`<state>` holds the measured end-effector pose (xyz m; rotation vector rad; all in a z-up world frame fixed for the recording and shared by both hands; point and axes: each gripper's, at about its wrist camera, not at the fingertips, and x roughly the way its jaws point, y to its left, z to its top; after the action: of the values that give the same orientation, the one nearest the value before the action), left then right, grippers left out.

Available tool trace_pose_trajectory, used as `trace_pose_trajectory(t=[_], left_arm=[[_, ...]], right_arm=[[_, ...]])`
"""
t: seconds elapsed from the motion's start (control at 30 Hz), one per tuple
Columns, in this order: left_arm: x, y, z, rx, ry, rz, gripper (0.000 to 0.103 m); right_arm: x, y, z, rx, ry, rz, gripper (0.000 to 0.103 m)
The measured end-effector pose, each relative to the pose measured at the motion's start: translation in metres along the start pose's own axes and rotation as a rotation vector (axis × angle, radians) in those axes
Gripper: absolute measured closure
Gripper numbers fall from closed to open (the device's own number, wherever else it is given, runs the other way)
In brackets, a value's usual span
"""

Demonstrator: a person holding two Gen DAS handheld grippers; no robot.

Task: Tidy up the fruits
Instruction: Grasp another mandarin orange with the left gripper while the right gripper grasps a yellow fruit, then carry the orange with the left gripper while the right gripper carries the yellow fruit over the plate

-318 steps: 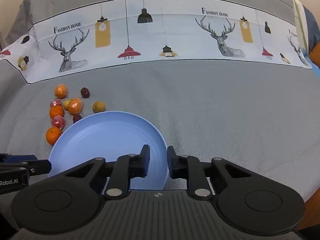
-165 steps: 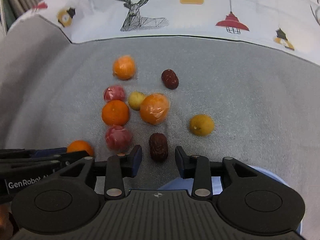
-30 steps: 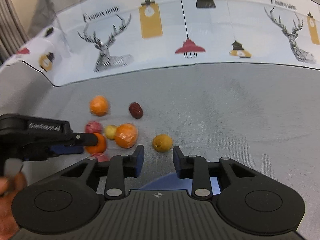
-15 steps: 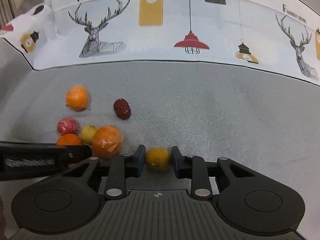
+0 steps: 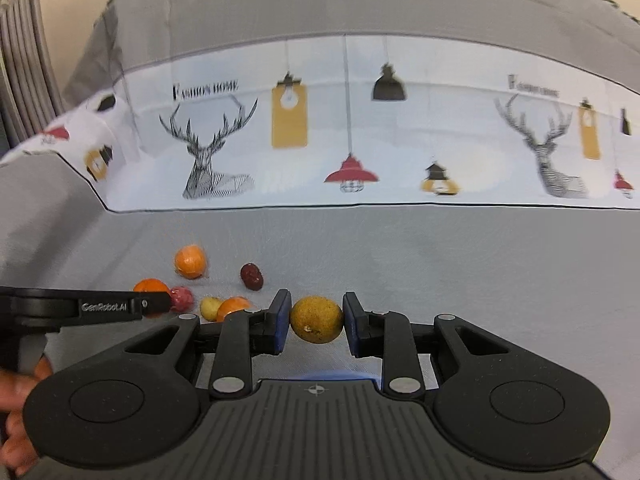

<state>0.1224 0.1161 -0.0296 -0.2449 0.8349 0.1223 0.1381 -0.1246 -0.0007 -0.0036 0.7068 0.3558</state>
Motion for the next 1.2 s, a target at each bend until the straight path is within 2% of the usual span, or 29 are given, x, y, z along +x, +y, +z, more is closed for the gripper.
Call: trace_pose_trajectory(t=[0.23,0.37,0.5,0.7,0.87,1.07,1.13,1.2], left_arm=[[-0.03,-0.021,-0.013,0.103,-0.062,0.042,0.066],[-0.052,-0.032,-0.027,0.114,-0.091,0.014,0.066],[-0.069,-0.051,-0.045,0.168,-0.105,-0.006,0.066],[-0.082,-0.077,-0.076,0.247,-0.084,-0.03,0.066],[-0.086,-0.087,-0.087,0.154,0.041,-0.074,0.066],[-0.103,-0.102,-0.1,0.176,0.003,-0.116,0.066],[-0.102,-0.104,-0.11,0.219,-0.009,-0.11,0.066],[-0.093,-0.101,-0.116,0.234,0.018,-0.084,0.066]], right_arm=[[-0.06,-0.02,-0.027,0.049,-0.041,0.012,0.074],[-0.07,-0.03,-0.056,0.076,-0.021,0.0,0.074],[-0.076,-0.037,-0.074,0.074,-0.028,-0.008,0.074],[-0.075,-0.044,-0.096,0.072,-0.008,0.008,0.074],[-0.074,-0.046,-0.098,0.067,-0.012,0.013,0.074],[-0.072,-0.05,-0.096,0.094,-0.026,-0.006,0.074],[-0.071,-0.054,-0.096,0.112,-0.027,-0.012,0.074],[-0.071,-0.057,-0.096,0.128,-0.028,-0.025,0.074]])
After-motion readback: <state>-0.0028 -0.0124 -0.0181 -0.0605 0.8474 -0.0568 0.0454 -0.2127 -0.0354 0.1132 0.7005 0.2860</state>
